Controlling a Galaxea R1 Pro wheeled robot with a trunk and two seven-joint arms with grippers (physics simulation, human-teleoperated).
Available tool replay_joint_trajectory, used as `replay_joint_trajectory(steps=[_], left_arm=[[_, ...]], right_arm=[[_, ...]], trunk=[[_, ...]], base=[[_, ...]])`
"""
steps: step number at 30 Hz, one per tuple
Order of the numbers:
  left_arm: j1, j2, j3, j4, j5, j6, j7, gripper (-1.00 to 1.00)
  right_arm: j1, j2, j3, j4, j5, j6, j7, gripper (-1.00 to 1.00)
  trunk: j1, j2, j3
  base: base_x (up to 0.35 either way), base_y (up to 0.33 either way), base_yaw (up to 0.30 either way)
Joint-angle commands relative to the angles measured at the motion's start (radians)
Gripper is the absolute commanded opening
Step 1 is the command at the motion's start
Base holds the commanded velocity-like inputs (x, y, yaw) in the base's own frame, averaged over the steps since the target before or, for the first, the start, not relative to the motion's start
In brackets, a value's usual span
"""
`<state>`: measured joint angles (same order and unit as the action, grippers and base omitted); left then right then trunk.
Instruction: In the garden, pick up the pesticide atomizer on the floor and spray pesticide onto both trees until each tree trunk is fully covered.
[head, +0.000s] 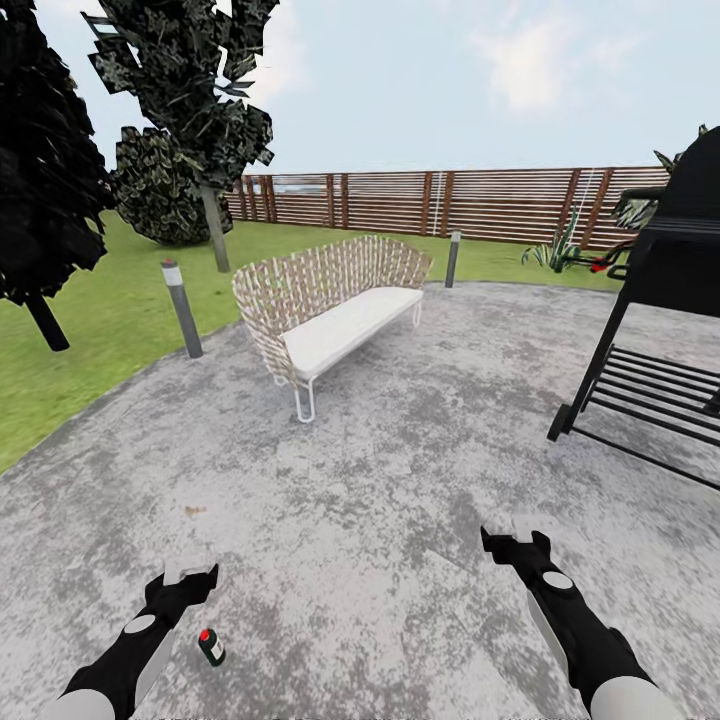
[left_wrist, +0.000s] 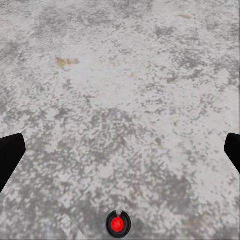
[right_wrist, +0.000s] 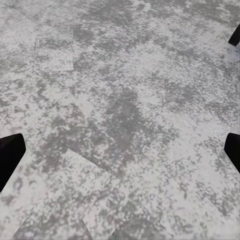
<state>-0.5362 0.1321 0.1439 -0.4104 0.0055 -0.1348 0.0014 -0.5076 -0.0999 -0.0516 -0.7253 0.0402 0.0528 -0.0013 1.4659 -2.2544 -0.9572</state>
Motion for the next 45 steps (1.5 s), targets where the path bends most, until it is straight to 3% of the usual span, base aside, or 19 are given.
replay_joint_trajectory(steps=[1,15,37,45], left_arm=[[-0.001,0.000,0.002,0.001,0.000,-0.003,0.000,1.00],[-0.001,0.001,0.003,0.001,0.001,-0.005,0.000,1.00],[0.002,0.003,0.001,0.002,0.000,-0.012,-0.002,1.00],[0.019,0.005,0.000,0.021,-0.003,-0.139,-0.003,1.00]], right_arm=[[0.000,0.000,-0.001,-0.002,0.004,0.006,0.000,1.00],[0.000,0.000,-0.003,-0.002,0.004,0.006,0.000,1.00],[0.000,-0.001,-0.004,-0.002,0.004,0.006,0.000,1.00],[0.000,0.000,-0.004,-0.002,0.004,0.006,0.001,1.00]], trunk=[[0.004,-0.008,-0.004],[0.057,-0.106,-0.051],[0.135,-0.246,-0.155],[0.139,-0.248,-0.199]], base=[[0.000,0.000,0.000],[0.000,0.000,0.000],[0.000,0.000,0.000],[0.000,0.000,0.000]])
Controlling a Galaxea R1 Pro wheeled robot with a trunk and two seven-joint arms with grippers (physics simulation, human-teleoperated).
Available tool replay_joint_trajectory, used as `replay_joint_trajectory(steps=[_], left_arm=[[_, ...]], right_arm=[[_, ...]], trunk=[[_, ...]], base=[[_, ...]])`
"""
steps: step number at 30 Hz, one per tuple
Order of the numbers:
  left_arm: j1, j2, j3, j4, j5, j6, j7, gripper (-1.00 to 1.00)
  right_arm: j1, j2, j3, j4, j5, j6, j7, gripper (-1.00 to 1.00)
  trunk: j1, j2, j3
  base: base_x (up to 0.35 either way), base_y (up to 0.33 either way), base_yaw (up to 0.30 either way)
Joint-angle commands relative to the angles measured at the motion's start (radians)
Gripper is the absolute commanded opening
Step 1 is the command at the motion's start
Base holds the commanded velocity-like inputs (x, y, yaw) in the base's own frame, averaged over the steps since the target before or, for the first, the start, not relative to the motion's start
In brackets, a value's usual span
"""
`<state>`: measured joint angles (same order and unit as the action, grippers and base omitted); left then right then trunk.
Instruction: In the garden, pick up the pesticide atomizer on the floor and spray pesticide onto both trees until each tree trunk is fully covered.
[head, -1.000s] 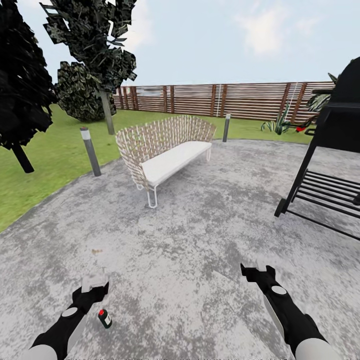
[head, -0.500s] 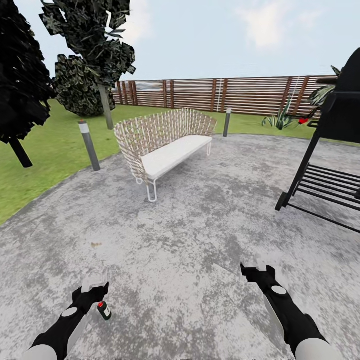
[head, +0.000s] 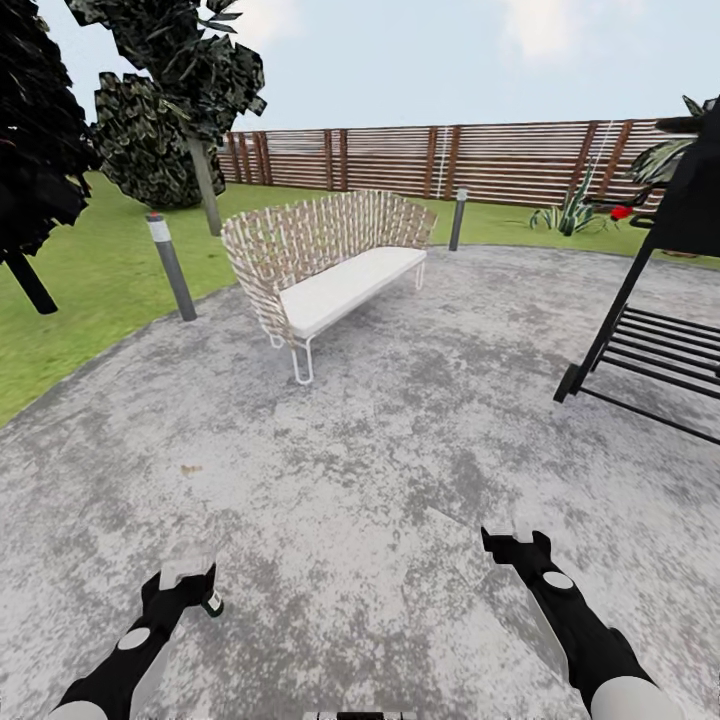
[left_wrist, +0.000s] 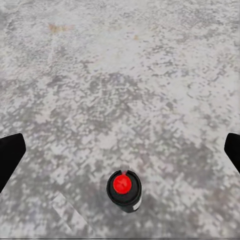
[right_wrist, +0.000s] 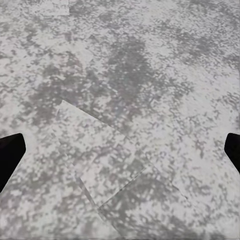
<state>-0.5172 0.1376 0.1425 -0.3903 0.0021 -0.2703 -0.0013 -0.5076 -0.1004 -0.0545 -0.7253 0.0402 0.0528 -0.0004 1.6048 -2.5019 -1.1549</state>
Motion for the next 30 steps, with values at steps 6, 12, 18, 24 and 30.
replay_joint_trajectory(steps=[6,12,18,24,30], left_arm=[[0.006,0.000,0.002,0.009,-0.001,-0.035,0.000,1.00],[0.006,0.000,0.002,0.009,-0.001,-0.036,0.000,1.00],[0.006,0.000,0.002,0.008,-0.001,-0.036,0.000,1.00],[0.006,-0.001,0.002,0.008,-0.001,-0.036,0.000,1.00],[0.006,-0.001,0.002,0.008,-0.001,-0.036,0.000,1.00]], right_arm=[[0.000,0.001,-0.001,-0.002,0.004,0.006,0.000,1.00],[0.000,0.000,-0.001,-0.002,0.004,0.006,0.002,1.00],[0.000,0.000,-0.001,-0.002,0.004,0.006,0.002,1.00],[0.000,0.001,-0.001,-0.002,0.003,0.006,0.002,1.00],[0.000,0.001,-0.001,-0.002,0.003,0.006,0.002,1.00]], trunk=[[0.002,-0.002,-0.034],[0.005,-0.003,-0.067],[0.008,-0.005,-0.099],[0.011,-0.006,-0.132],[0.013,-0.007,-0.165]], base=[[0.000,0.000,0.000],[0.000,0.000,0.000],[0.000,0.000,0.000],[0.000,0.000,0.000],[0.000,0.000,0.000]])
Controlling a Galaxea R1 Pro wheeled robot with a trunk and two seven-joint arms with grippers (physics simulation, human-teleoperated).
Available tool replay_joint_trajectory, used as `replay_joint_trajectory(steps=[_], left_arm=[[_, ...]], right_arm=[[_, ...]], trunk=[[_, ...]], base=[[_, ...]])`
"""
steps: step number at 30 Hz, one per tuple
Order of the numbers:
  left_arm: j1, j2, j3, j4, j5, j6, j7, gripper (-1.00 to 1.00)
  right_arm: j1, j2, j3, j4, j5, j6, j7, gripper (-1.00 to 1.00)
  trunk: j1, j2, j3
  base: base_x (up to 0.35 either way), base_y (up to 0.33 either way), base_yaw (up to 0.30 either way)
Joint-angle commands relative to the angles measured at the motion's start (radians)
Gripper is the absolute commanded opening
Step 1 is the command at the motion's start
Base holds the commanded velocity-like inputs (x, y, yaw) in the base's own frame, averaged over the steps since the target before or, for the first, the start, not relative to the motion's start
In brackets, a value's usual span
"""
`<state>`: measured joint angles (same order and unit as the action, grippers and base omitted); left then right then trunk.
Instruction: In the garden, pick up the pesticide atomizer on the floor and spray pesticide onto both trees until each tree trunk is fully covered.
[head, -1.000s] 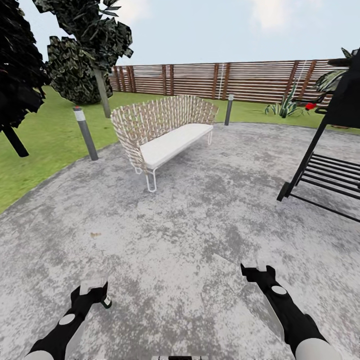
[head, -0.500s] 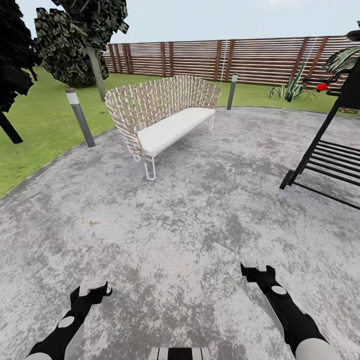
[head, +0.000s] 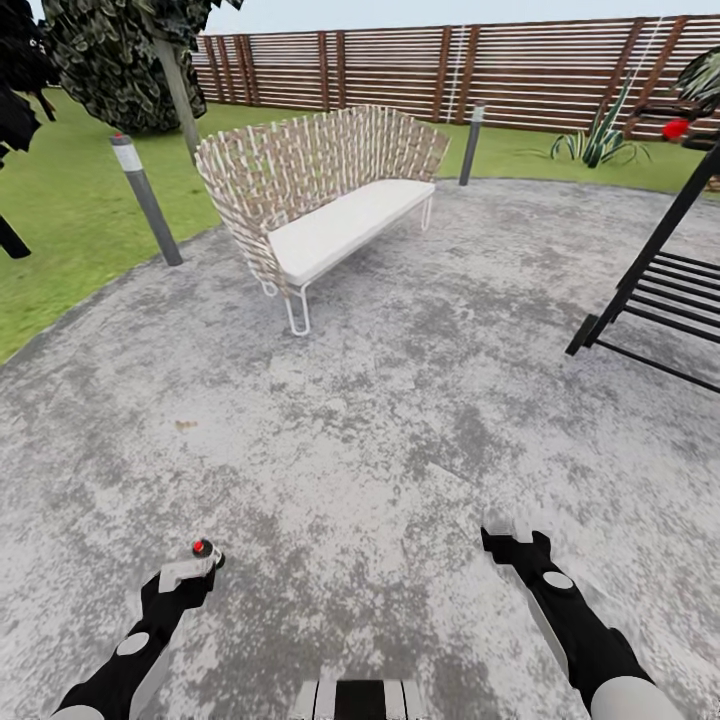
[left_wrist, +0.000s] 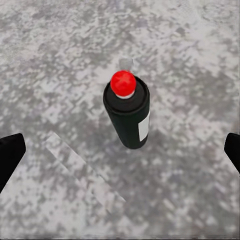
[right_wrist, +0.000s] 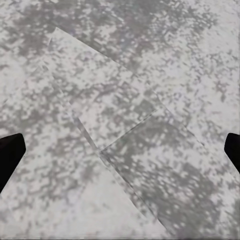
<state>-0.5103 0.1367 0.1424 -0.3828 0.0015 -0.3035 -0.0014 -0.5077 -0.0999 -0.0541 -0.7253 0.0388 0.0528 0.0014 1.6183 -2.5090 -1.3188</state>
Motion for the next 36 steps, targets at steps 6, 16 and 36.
replay_joint_trajectory(steps=[6,16,36], left_arm=[[-0.001,0.000,0.002,0.001,0.000,-0.004,0.000,1.00],[-0.001,0.000,0.002,0.001,0.000,-0.005,0.000,1.00],[0.025,0.000,0.002,0.002,-0.003,-0.085,0.001,1.00]], right_arm=[[0.000,0.000,-0.001,-0.002,0.004,0.006,0.000,1.00],[0.000,0.000,-0.001,-0.002,0.004,0.006,0.000,1.00],[0.000,0.000,0.003,0.009,0.007,0.006,0.001,1.00]], trunk=[[0.002,-0.002,-0.033],[0.007,-0.004,-0.088],[0.009,-0.005,-0.114]], base=[[0.000,0.000,0.000],[0.000,0.000,0.000],[0.005,0.000,0.000]])
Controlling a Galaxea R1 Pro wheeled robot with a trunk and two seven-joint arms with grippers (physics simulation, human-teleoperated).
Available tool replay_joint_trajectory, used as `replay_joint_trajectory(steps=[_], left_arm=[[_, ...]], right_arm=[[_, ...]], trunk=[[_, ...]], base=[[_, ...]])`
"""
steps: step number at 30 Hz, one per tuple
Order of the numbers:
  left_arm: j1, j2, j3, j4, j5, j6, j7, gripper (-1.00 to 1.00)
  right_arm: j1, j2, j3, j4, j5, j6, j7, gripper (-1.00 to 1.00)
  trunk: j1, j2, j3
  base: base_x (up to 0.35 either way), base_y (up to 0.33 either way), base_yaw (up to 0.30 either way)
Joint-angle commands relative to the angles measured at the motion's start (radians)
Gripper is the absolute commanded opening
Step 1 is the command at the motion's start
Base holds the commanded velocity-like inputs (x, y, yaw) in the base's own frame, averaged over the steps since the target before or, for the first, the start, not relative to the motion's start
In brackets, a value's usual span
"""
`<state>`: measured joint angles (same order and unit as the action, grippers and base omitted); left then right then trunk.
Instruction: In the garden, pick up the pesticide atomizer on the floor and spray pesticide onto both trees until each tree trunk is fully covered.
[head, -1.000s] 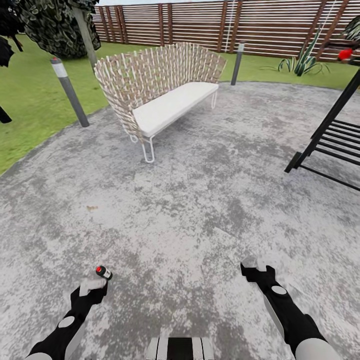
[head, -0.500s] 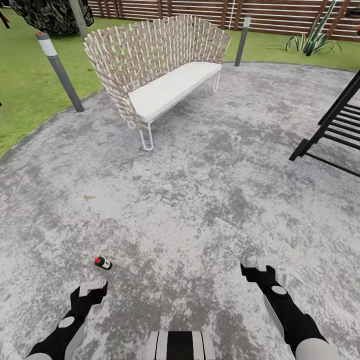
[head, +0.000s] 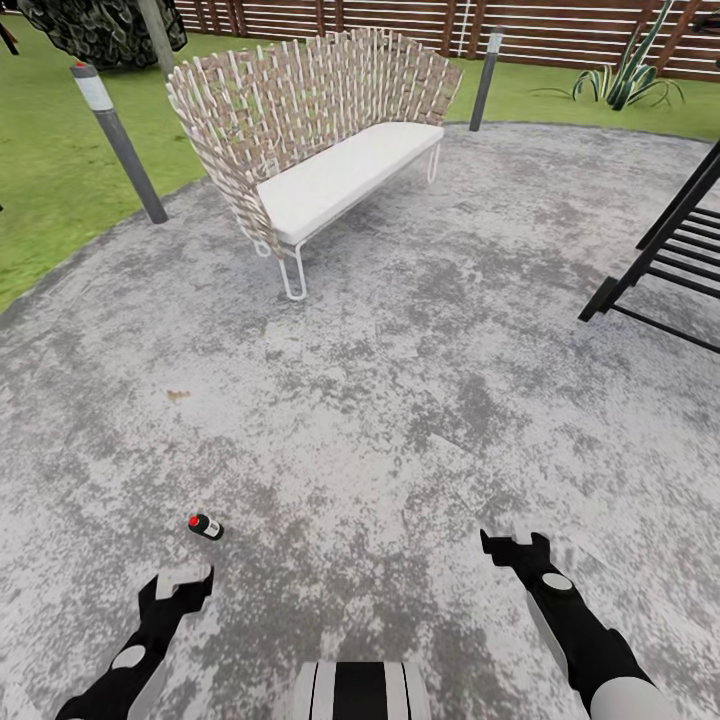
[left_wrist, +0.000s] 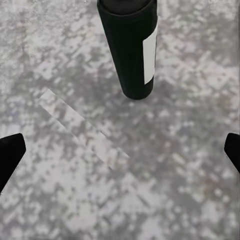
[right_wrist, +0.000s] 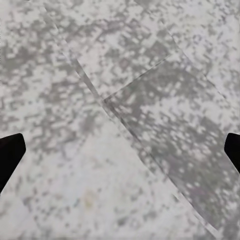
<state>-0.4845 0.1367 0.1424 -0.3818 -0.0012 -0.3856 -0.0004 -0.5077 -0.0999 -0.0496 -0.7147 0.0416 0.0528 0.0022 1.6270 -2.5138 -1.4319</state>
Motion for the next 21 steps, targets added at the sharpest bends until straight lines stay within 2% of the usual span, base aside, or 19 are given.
replay_joint_trajectory(steps=[1,14,21], left_arm=[[0.000,0.000,0.002,0.001,0.000,-0.005,0.000,1.00],[0.001,0.000,0.002,0.000,0.002,-0.012,0.001,1.00],[0.001,0.000,0.002,0.000,0.003,-0.012,0.002,1.00]], right_arm=[[0.000,0.000,-0.001,-0.002,0.004,0.006,0.000,1.00],[0.000,0.000,-0.001,-0.002,0.006,0.006,0.000,1.00],[0.000,0.000,-0.001,-0.002,0.005,0.005,-0.001,1.00]], trunk=[[0.000,0.000,-0.001],[0.000,0.000,-0.001],[0.000,0.000,-0.001]], base=[[0.110,0.000,0.000],[0.105,0.000,0.000],[0.027,0.000,0.000]])
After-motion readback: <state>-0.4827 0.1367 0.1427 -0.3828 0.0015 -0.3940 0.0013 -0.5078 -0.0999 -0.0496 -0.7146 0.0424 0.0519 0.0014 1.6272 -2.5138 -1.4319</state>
